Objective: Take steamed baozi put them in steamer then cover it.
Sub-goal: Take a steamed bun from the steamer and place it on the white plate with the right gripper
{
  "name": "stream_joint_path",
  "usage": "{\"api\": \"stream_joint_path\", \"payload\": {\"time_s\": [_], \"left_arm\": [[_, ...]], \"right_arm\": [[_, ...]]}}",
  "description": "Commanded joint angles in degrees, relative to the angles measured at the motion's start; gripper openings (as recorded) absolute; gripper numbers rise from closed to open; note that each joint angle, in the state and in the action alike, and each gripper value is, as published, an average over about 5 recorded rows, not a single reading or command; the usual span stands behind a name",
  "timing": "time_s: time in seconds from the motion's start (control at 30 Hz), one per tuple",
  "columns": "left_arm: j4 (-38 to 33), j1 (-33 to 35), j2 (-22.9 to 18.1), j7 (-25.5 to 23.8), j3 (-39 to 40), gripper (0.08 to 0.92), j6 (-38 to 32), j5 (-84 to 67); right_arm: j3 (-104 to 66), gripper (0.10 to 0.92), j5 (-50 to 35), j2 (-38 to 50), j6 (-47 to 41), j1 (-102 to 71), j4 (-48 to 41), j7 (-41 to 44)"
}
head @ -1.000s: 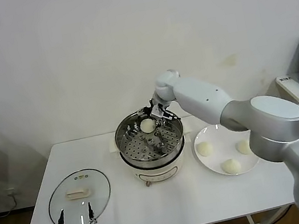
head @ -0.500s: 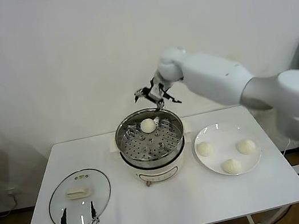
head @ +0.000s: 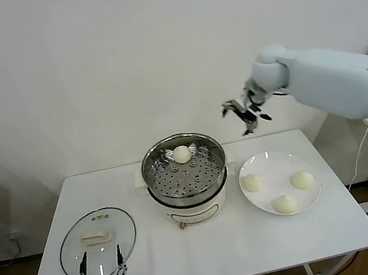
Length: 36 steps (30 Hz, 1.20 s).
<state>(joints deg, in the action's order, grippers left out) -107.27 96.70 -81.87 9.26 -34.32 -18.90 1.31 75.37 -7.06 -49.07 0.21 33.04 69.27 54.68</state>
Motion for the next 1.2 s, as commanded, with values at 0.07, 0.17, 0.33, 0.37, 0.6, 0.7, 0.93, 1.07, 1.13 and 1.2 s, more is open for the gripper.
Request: {"api": "stream_joint_path", "payload": {"time_s": [0.07, 0.17, 0.33, 0.37, 0.6, 0.7, 0.93, 1.07, 1.13, 1.2], "left_arm": [[-0.3, 0.1, 0.3, -0.1, -0.2, 0.823, 0.0, 0.3], [-0.6, 0.2, 0.5, -0.1, -0.7, 0.823, 0.0, 0.1], [-0.8, 0.4, 0.3, 0.0, -1.0, 0.823, -0.1, 0.0], [-0.7, 0.5, 0.3, 0.0, -1.1, 0.823, -0.1, 0.0], [-0.8, 0.7, 0.3, 0.0, -1.6, 0.823, -0.3, -0.1], [-0.8, 0.9, 0.4, 0.0, -1.9, 0.823, -0.3, -0.2], [-0.3, 1.0, 0.5, 0.1, -2.2, 0.823, -0.5, -0.4], [0.0, 0.9, 0.6, 0.1, -2.3, 0.823, -0.6, -0.6], [0.0, 0.9, 0.6, 0.1, -2.3, 0.823, -0.6, -0.7], [0.1, 0.8, 0.5, 0.1, -2.3, 0.823, -0.6, -0.7]], "right_arm": [[1.0, 0.823, -4.2, 9.5, -8.0, -8.0, 5.3, 0.7], [0.7, 0.823, -4.9, 7.6, -9.2, -9.5, 4.4, 0.2], [-1.7, 0.823, -4.9, 3.8, -10.6, -13.2, 1.9, -1.3], [-2.4, 0.823, -4.6, 3.2, -10.7, -13.9, 1.3, -1.4], [-7.1, 0.822, -3.6, -0.6, -10.8, -18.8, -4.8, -1.9], [-9.3, 0.823, -2.7, -2.2, -10.4, -20.8, -8.1, -1.8], [-11.2, 0.823, -1.2, -5.2, -9.6, -22.5, -12.8, -1.2], [-11.8, 0.823, -0.9, -7.0, -9.2, -22.8, -14.7, -1.0], [-12.3, 0.823, -0.5, -7.7, -9.0, -23.1, -15.6, -0.9], [-12.6, 0.822, 0.1, -8.2, -8.8, -23.4, -16.3, -0.8]]}}
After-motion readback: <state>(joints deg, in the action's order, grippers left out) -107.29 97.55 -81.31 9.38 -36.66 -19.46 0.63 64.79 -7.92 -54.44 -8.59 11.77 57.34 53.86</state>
